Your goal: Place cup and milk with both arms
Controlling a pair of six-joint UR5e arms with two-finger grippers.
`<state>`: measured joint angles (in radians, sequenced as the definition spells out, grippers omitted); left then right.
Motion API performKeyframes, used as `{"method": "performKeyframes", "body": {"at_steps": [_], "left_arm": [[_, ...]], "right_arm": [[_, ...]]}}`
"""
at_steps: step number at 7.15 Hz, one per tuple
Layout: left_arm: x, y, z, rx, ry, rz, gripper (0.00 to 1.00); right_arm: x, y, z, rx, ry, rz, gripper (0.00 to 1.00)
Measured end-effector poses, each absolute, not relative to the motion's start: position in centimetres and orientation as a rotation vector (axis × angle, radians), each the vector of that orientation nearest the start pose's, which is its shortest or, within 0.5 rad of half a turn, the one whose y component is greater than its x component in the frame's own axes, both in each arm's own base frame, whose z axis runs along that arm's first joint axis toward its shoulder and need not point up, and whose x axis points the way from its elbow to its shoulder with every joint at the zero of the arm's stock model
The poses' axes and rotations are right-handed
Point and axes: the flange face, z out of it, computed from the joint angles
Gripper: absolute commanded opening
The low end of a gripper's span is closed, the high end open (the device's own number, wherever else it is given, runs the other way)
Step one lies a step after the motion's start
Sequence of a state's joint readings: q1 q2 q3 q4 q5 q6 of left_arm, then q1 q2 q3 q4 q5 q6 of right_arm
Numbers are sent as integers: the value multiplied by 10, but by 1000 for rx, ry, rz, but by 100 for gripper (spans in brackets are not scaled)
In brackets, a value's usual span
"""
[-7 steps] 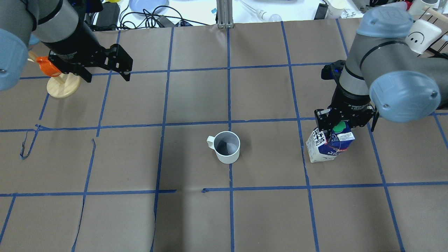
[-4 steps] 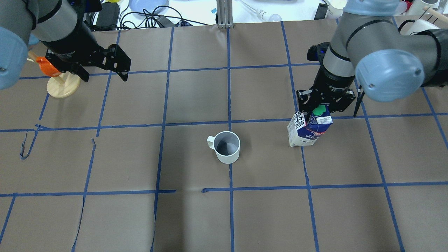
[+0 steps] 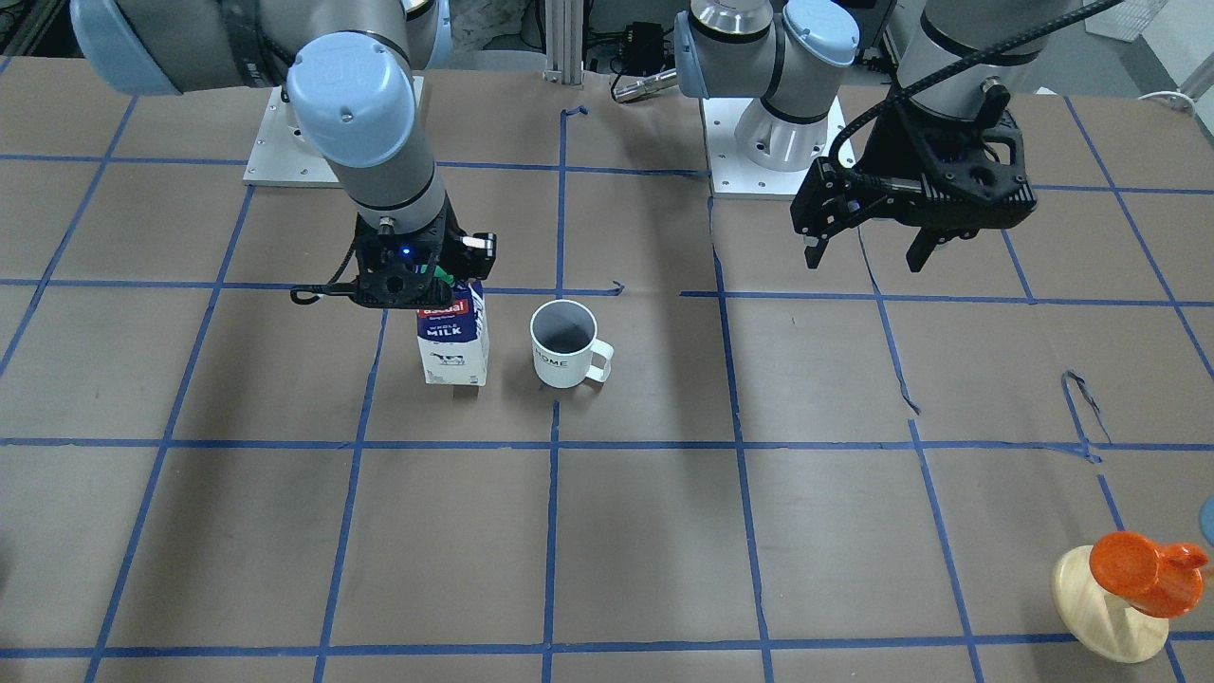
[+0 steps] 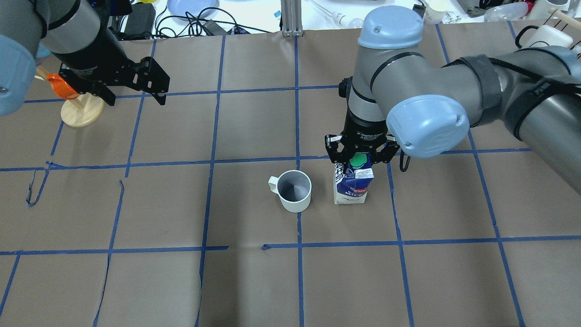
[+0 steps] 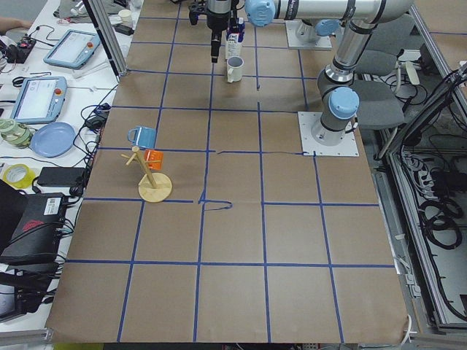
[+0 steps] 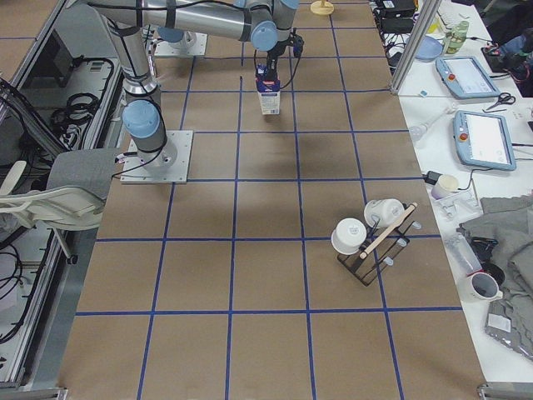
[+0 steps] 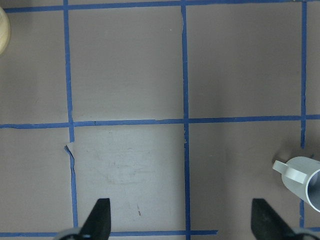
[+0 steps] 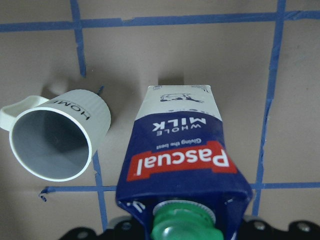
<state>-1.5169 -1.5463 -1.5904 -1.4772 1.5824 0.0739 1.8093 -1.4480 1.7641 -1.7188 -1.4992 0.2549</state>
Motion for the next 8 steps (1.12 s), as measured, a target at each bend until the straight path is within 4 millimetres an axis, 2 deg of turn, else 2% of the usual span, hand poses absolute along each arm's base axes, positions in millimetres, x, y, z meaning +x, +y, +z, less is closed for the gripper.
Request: {"method": "performKeyframes", "body": {"at_steps": [2, 3, 5, 7, 8], "left_arm": [[-105, -497, 500, 31, 3120, -153, 100], [-105, -497, 500, 31, 3121, -151, 100], [-105, -497, 499, 31, 3119, -150, 100], [-105, -497, 500, 31, 3116, -151, 100], [-105, -497, 500, 31, 3116, -152, 100]], "right_arm": [[277, -454, 338, 47, 3104, 275, 48], [283, -453, 334, 44, 3106, 277, 55], [286, -452, 328, 29, 3109, 290, 100], [285, -453, 328, 20, 3118, 286, 100], [282, -456, 335, 19, 3121, 266, 100]]}}
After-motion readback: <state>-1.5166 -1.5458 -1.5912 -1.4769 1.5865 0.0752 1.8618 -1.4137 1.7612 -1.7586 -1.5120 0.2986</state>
